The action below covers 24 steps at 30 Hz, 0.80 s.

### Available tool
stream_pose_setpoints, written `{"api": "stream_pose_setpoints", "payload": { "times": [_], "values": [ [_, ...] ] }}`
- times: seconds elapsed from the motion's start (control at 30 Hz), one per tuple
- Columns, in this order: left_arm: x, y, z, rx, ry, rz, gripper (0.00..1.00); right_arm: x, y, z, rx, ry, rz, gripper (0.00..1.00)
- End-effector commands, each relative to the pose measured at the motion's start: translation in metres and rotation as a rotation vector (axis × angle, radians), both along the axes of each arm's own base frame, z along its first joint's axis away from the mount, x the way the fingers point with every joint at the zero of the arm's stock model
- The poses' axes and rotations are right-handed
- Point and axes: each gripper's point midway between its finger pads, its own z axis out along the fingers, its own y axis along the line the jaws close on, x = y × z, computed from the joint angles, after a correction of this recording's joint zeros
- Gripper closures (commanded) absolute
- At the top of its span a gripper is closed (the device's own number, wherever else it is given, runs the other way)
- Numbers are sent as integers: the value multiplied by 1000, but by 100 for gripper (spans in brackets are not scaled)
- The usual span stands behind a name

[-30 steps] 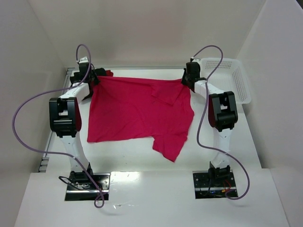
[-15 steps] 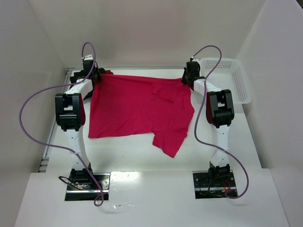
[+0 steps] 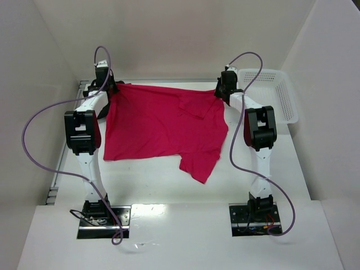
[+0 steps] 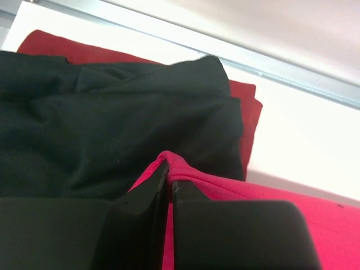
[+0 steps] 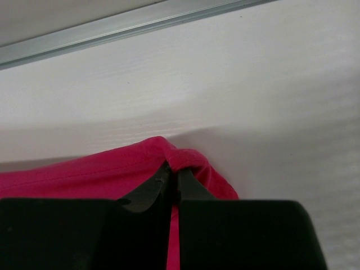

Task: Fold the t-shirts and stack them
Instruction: Flatten out the tshirt

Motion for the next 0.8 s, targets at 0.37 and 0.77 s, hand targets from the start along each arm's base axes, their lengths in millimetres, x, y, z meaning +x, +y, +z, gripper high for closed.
{"api": "stream_pose_setpoints", "payload": {
  "times": [0.37, 0.77],
  "values": [
    [19, 23, 60, 20, -113, 44, 33, 22, 0, 93, 20, -202, 40, 22],
    [-6, 9, 65, 4, -68, -30, 18, -14, 24, 103, 122, -158, 165, 1]
  ]
}}
